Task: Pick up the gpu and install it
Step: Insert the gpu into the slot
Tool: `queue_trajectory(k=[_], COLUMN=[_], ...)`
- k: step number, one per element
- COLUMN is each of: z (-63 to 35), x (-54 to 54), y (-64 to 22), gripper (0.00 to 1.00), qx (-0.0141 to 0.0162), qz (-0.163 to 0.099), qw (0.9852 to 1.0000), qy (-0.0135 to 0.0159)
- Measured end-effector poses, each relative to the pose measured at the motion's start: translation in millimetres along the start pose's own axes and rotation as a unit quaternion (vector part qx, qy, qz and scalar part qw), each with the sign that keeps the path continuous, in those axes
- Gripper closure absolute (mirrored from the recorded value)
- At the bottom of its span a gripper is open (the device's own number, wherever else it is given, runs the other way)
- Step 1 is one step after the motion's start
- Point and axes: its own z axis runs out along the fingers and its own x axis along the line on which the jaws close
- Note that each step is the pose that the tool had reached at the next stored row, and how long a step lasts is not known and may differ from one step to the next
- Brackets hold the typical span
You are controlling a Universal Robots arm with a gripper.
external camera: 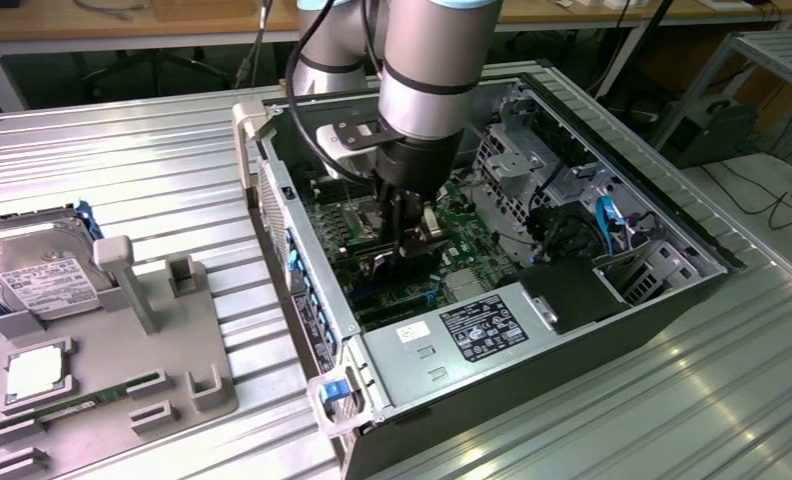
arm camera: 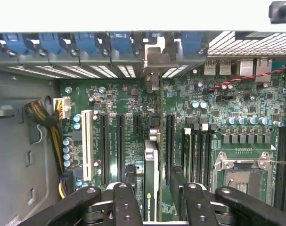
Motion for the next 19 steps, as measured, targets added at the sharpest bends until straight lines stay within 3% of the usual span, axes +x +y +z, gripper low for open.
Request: queue_trajectory(k=[7,10,12,19], z=[-4.7,-4.7,-4.7,-4.7], x=[0.0,0.0,0.0,0.0], y=[-0.1,-0.1,-0.1,-0.1], gripper=[0.6,0.85,0.89,0.89], qx=[0.0001,0.0001,0.0001,0.0001], qz=[0.0,0.0,0.0,0.0], qw=[1.0,1.0,1.0,1.0], qy=[0.0,0.0001,0.0,0.0])
